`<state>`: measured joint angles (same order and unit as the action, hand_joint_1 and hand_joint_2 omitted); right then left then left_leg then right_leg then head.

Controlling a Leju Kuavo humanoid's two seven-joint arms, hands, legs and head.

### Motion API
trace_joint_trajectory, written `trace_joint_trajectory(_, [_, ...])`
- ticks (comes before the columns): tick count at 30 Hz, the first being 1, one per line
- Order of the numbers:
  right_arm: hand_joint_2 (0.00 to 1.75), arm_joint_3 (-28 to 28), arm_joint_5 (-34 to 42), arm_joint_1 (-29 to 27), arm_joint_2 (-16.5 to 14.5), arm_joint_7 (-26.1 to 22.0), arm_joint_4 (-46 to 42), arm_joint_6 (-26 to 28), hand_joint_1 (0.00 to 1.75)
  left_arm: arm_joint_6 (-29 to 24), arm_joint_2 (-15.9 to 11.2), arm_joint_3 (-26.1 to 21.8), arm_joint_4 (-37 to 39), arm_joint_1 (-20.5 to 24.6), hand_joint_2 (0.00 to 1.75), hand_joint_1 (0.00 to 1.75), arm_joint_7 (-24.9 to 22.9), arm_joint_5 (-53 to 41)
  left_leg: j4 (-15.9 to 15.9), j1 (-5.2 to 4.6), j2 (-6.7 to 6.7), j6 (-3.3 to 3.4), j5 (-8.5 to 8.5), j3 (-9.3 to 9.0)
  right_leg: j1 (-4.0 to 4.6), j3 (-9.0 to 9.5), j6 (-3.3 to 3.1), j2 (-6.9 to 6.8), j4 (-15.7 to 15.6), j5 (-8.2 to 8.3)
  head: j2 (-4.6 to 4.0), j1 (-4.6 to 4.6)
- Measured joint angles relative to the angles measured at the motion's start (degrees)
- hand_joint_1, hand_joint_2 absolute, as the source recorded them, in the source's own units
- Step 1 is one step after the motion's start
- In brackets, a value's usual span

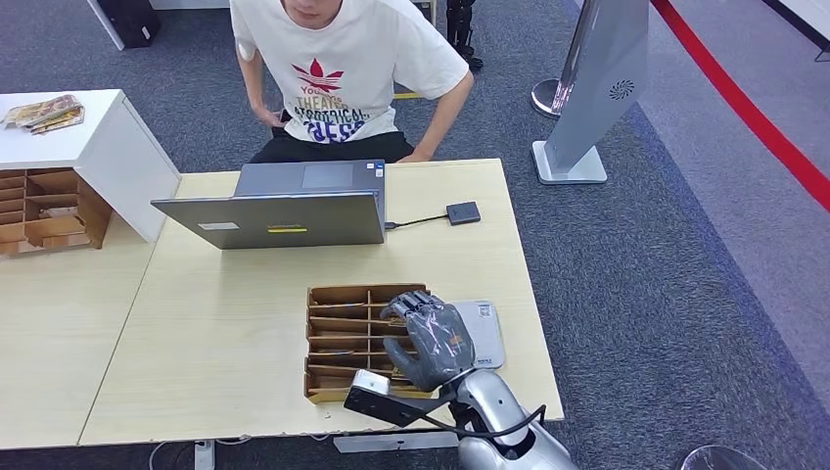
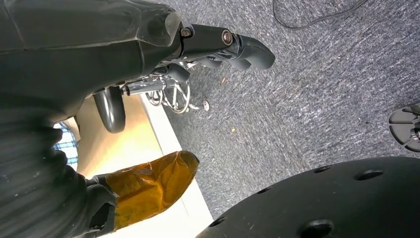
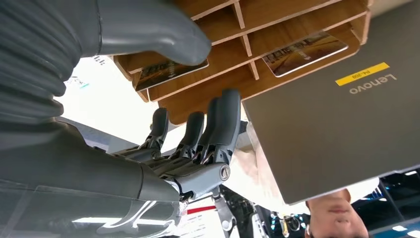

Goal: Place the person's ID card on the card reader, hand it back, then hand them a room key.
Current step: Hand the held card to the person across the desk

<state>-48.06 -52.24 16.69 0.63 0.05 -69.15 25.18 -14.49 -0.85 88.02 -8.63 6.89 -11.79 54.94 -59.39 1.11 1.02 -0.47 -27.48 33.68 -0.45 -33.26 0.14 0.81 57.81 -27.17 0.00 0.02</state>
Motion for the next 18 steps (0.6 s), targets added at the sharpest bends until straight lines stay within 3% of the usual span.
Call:
trace_joint_trajectory(13, [1.75, 2.02, 0.01, 0.99, -0.57, 0.58, 4.87, -0.35, 1.03, 0.19, 0.0, 0.0, 0.0, 0.02, 1.75, 0.0, -0.03, -0.18, 0.0, 0.0, 0.0, 0.0, 0.0, 0.0, 0.0, 0.0, 0.0, 0.0, 0.0, 0.0, 0.0, 0.0])
trace_joint_trajectory(18, [1.75, 2.68, -0.04, 1.3, -0.82, 0.98, 5.84, -0.5, 1.01, 0.2, 0.0, 0.0, -0.01, 0.03, 1.75, 0.0, -0.03, 0.05, 0.0, 0.0, 0.0, 0.0, 0.0, 0.0, 0.0, 0.0, 0.0, 0.0, 0.0, 0.0, 0.0, 0.0])
